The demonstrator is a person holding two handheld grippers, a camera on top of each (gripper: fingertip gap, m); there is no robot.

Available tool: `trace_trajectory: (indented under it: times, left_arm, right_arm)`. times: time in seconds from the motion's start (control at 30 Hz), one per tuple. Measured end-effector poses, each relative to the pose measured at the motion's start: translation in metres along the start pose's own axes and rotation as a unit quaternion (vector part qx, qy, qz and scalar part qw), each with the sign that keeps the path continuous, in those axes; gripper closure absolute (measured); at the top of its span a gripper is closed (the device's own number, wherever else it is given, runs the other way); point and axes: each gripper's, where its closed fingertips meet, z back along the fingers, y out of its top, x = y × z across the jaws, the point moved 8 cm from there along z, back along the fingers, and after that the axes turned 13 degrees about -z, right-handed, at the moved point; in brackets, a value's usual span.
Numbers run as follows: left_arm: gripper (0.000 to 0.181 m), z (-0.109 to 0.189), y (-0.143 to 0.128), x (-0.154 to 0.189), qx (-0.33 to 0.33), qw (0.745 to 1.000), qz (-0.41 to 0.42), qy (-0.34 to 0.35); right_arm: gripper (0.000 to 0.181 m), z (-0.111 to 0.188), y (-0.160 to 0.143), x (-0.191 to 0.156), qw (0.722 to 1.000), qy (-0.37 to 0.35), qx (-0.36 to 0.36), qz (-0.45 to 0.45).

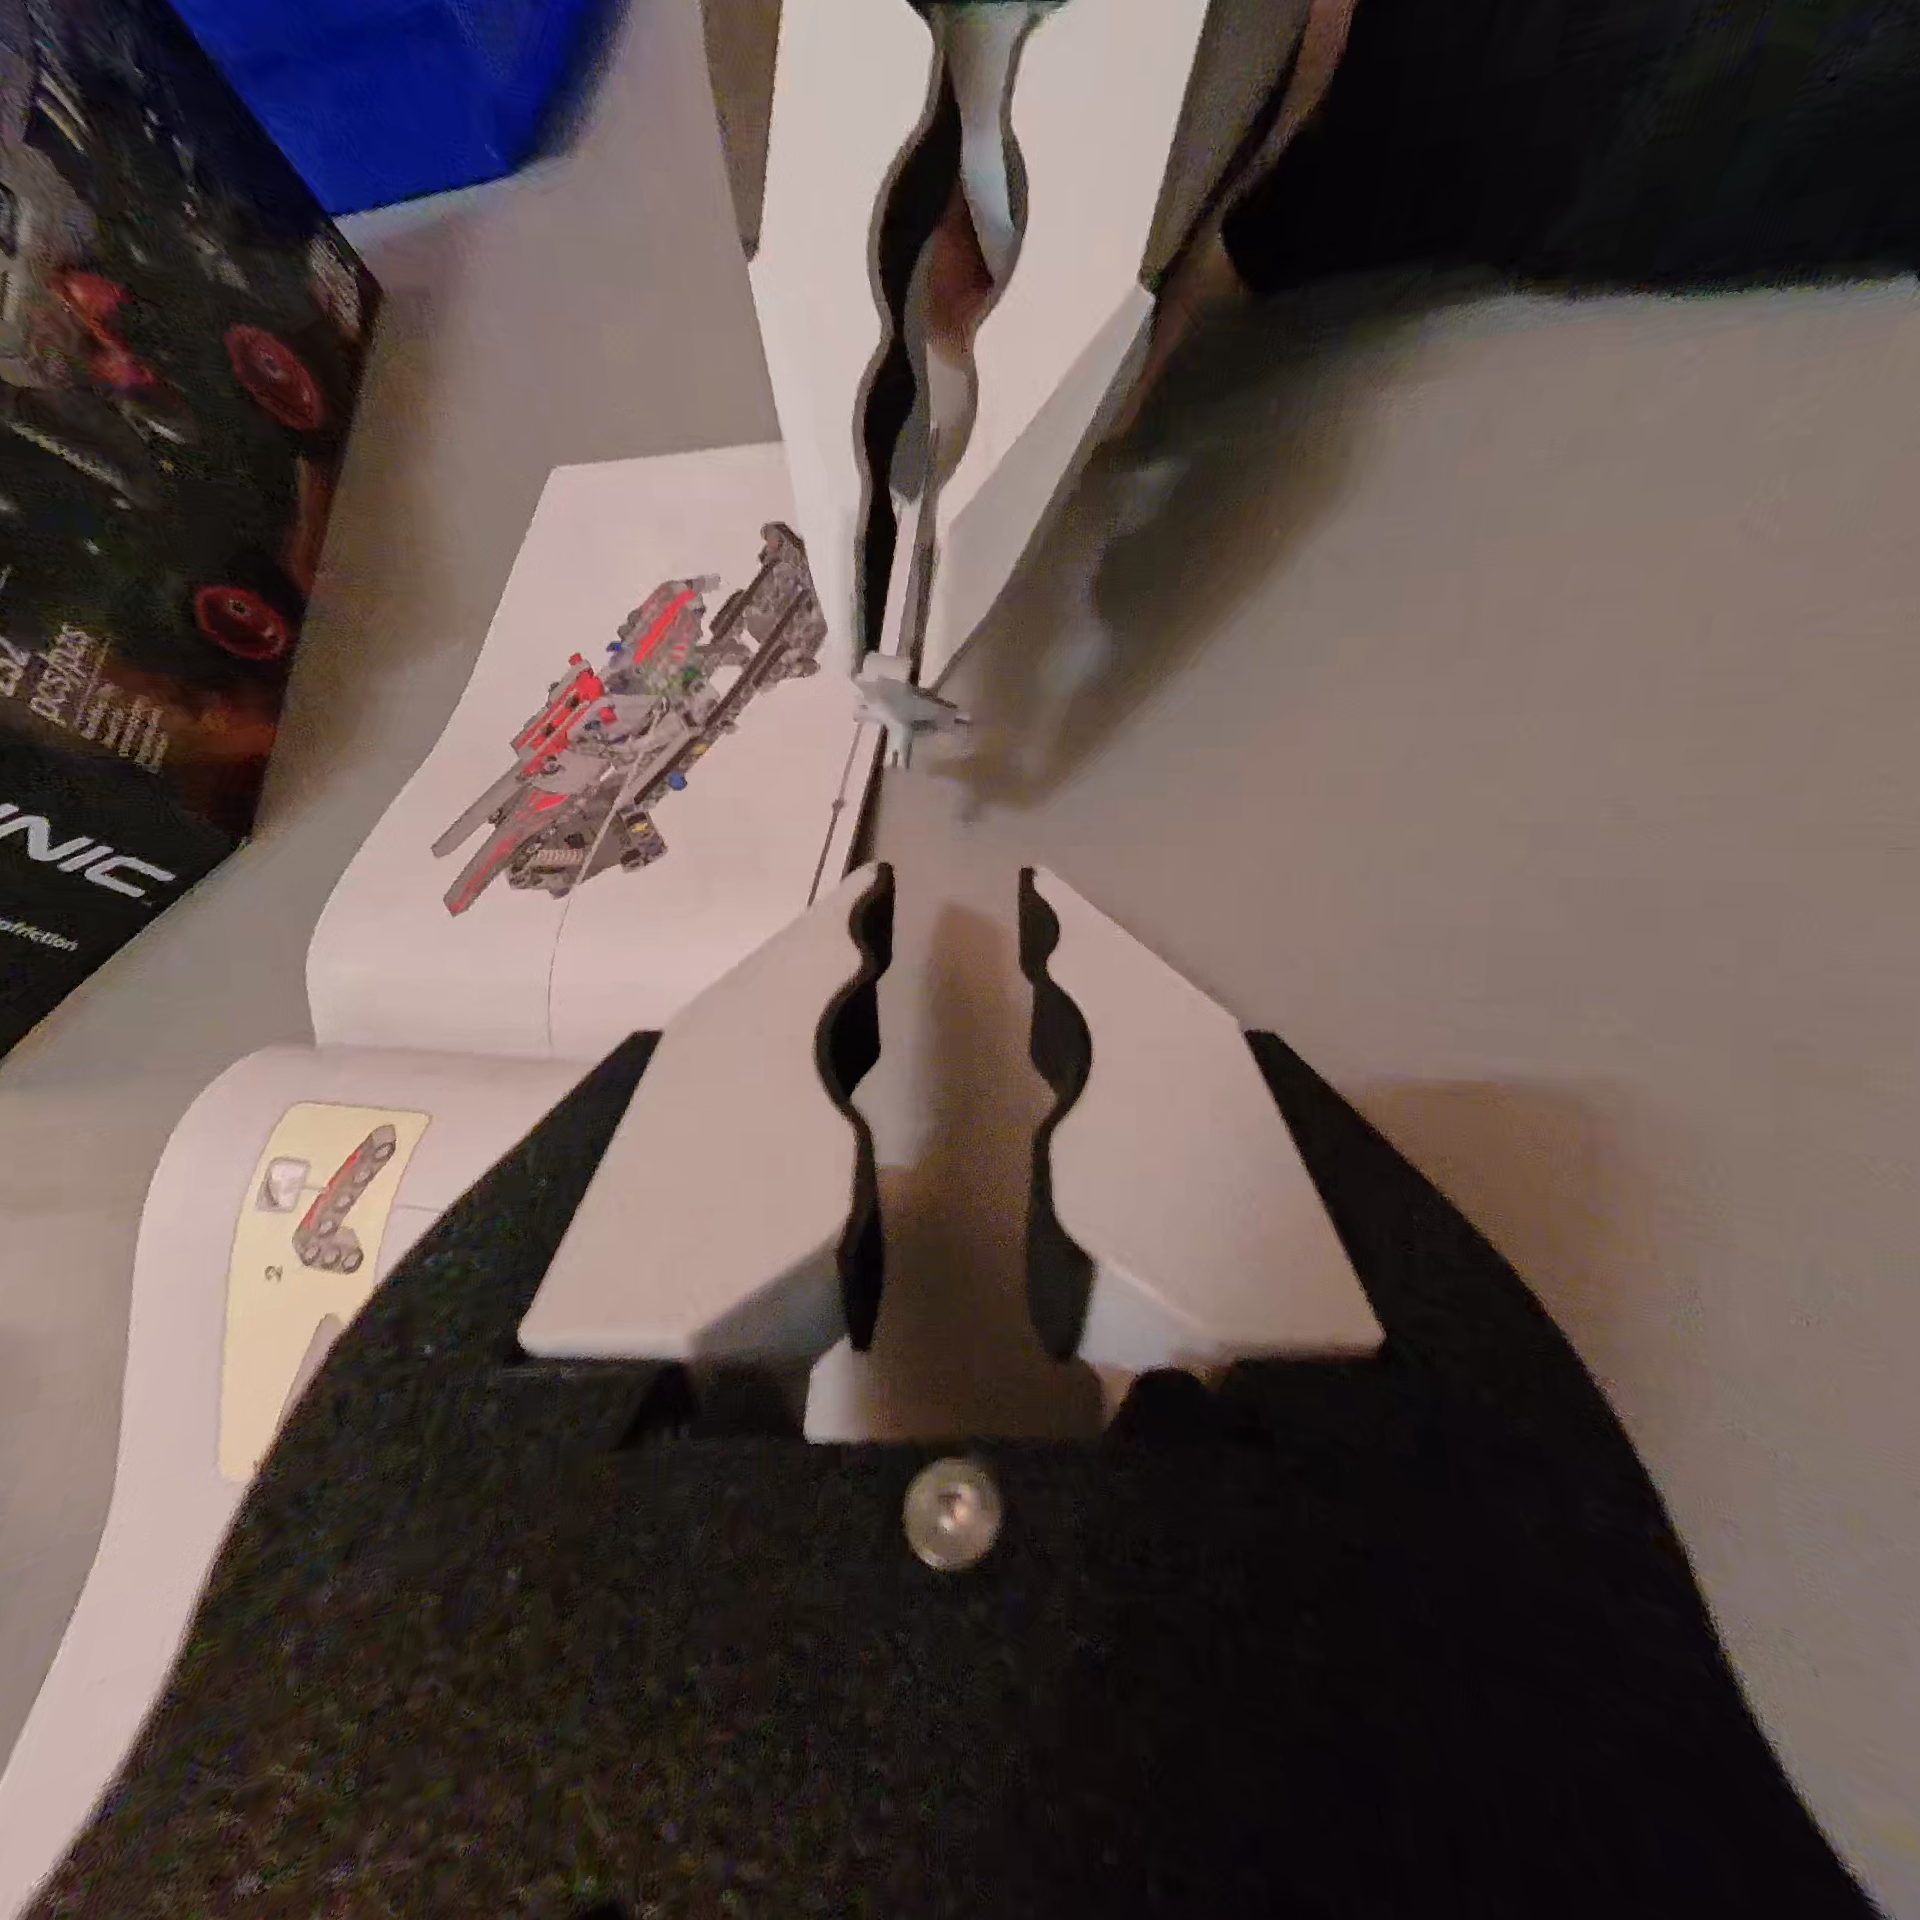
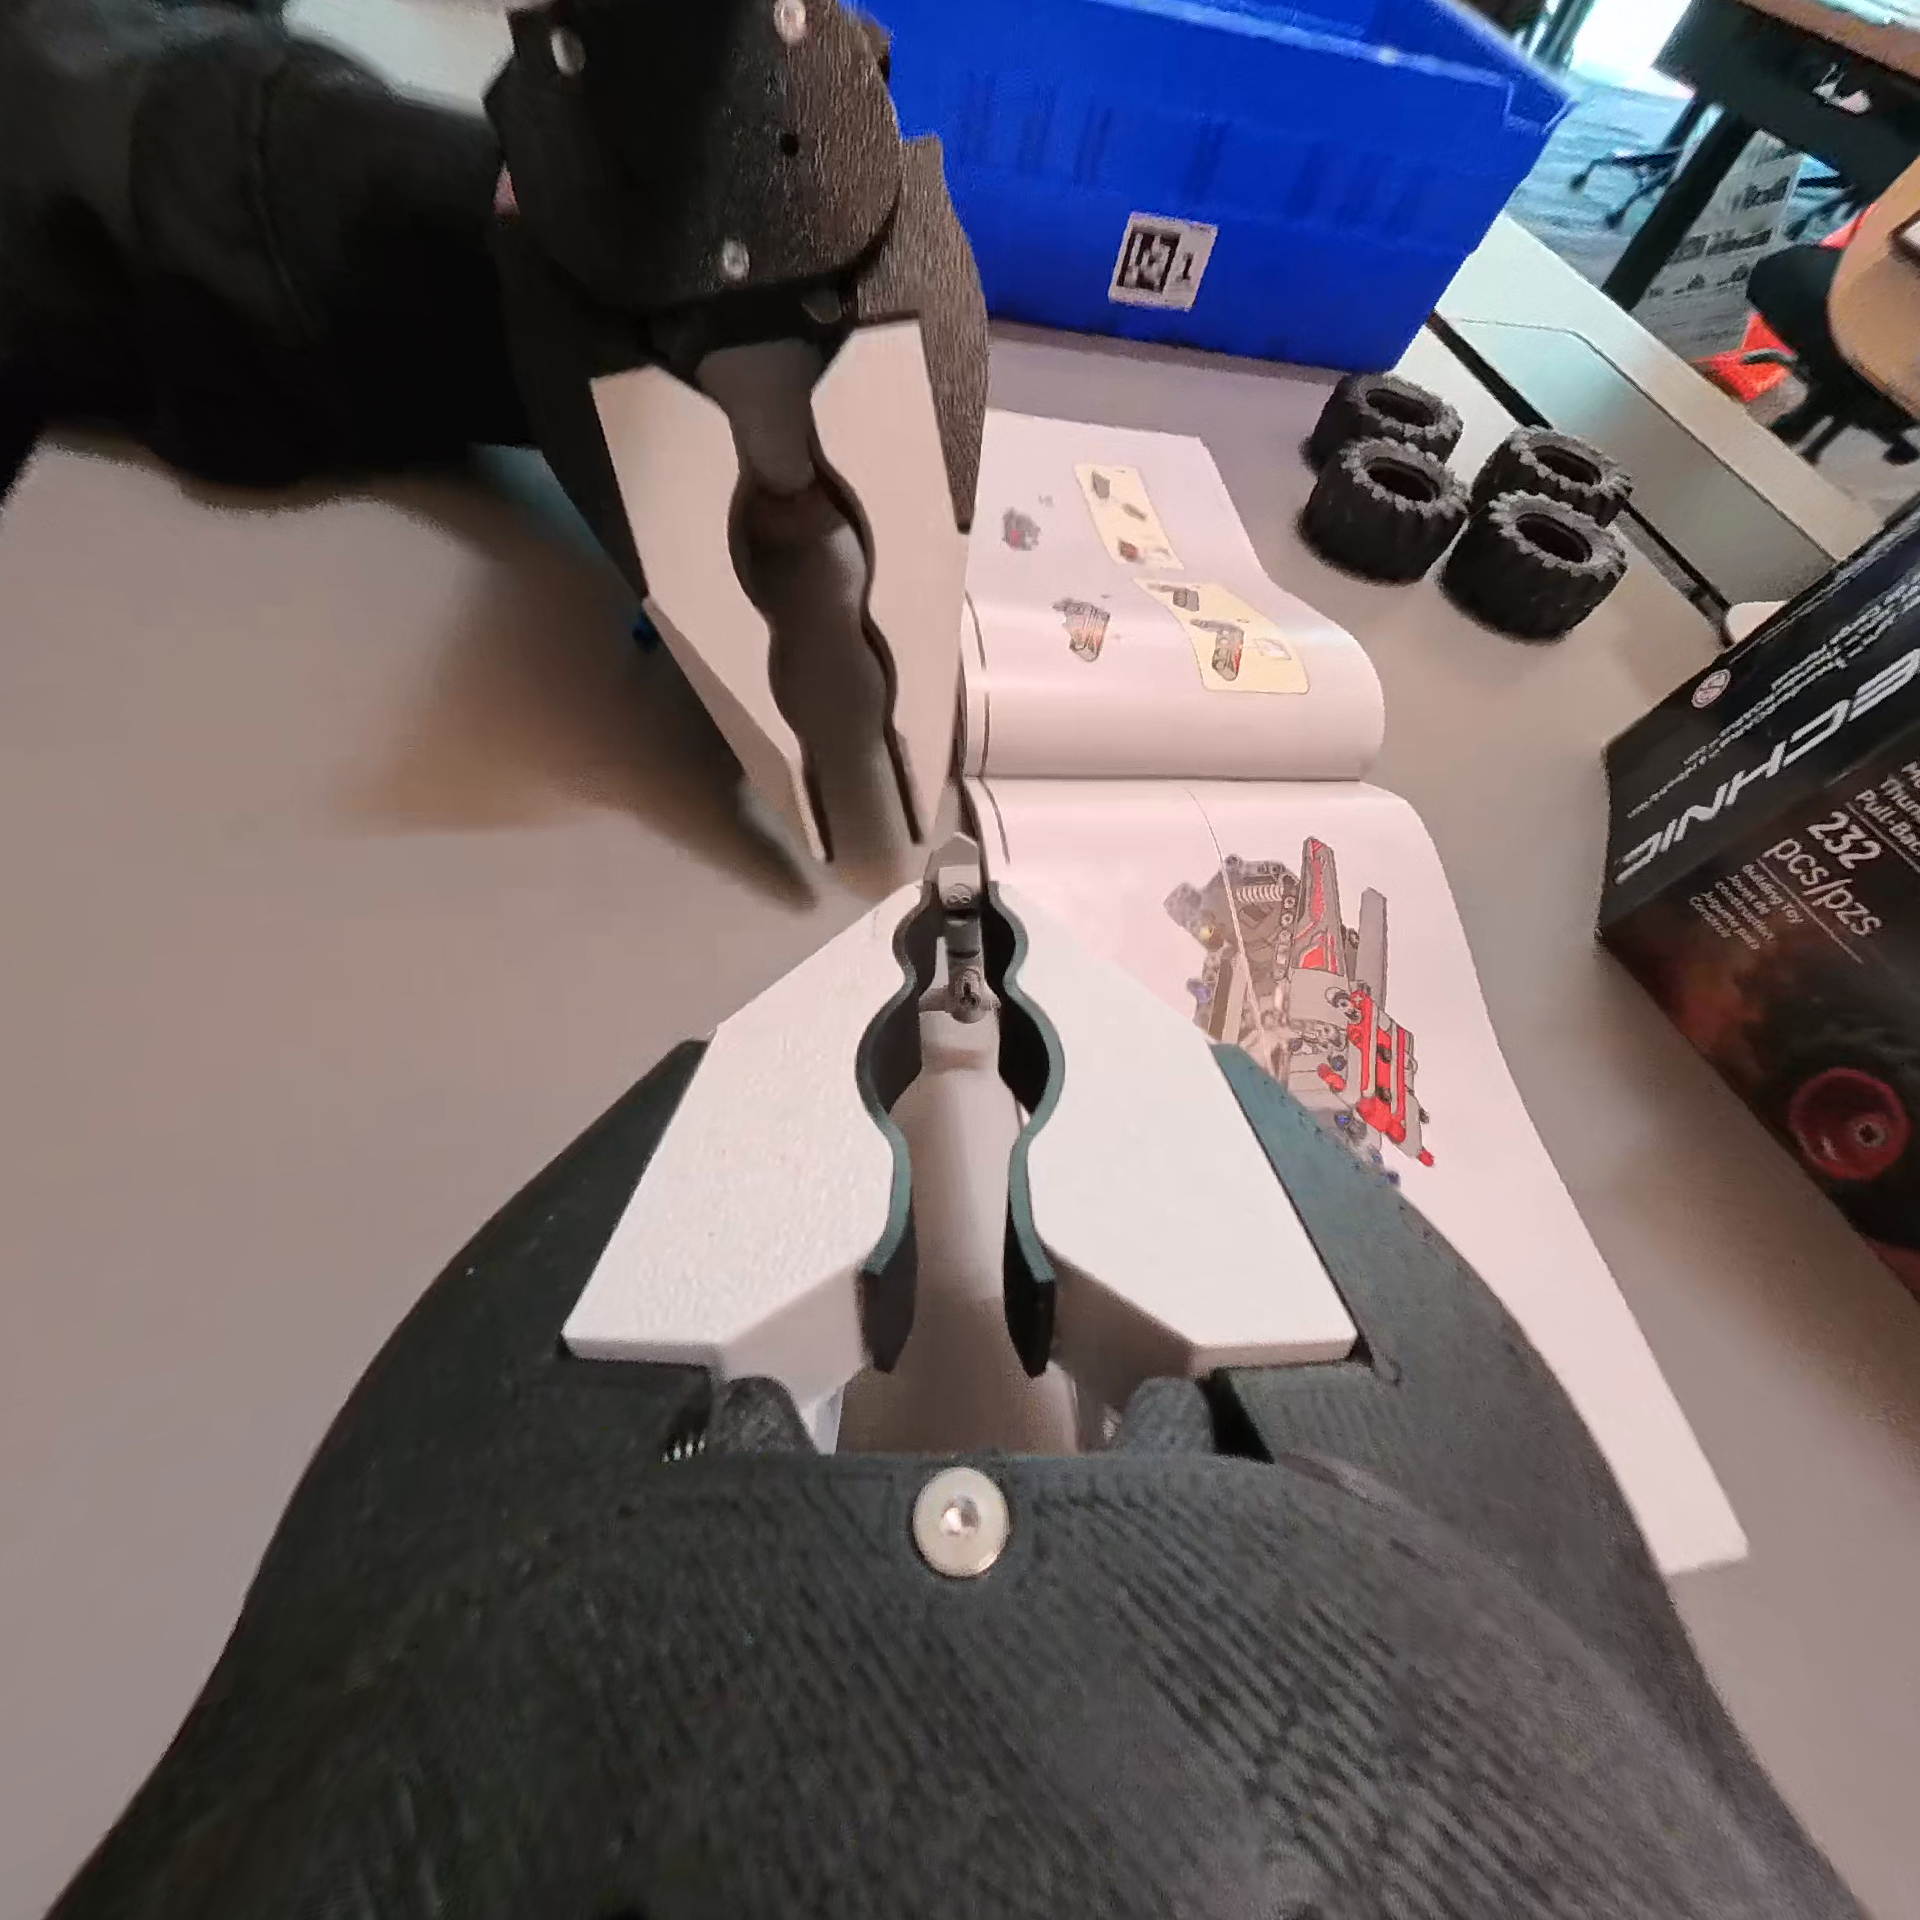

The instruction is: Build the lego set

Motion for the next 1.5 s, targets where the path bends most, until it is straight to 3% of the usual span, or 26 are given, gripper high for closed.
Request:
trace_trajectory:
  times: [0.1,0.17,0.27,0.37,0.53,0.7,0.93,1.07,1.5]
  left_arm:
    - [0.132,0.005,0.01,-0.007,0.065,0.997,0.044,0.026]
    - [0.12,0.011,0.018,-0.012,0.098,0.991,0.03,0.087]
    - [0.12,0.024,0.035,-0.009,0.117,0.971,-0.086,0.193]
    - [0.12,0.029,0.045,0.0,0.109,0.95,-0.179,0.232]
    - [0.121,0.029,0.052,0.006,0.1,0.94,-0.221,0.24]
    - [0.124,0.03,0.054,0.007,0.106,0.937,-0.222,0.246]
    - [0.138,0.028,0.055,0.012,0.129,0.945,-0.215,0.208]
    - [0.138,0.028,0.054,0.013,0.126,0.95,-0.211,0.195]
    - [0.142,0.027,0.051,0.008,0.102,0.958,-0.19,0.191]
  right_arm:
    - [0.175,0.002,0.02,-0.005,0.993,0.031,0.096,-0.065]
    - [0.176,0.003,0.033,-0.005,0.976,0.066,0.165,-0.128]
    - [0.176,0.002,0.042,-0.008,0.941,0.127,0.235,-0.21]
    - [0.176,0.005,0.046,-0.005,0.899,0.186,0.28,-0.281]
    - [0.175,0.004,0.035,0.002,0.81,0.305,0.288,-0.41]
    - [0.175,-0.002,0.033,-0.006,0.782,0.373,0.254,-0.429]
    - [0.175,-0.011,0.028,-0.013,0.789,0.385,0.207,-0.433]
    - [0.175,-0.01,0.028,-0.013,0.799,0.377,0.198,-0.424]
    - [0.175,-0.014,0.025,-0.01,0.794,0.368,0.195,-0.444]
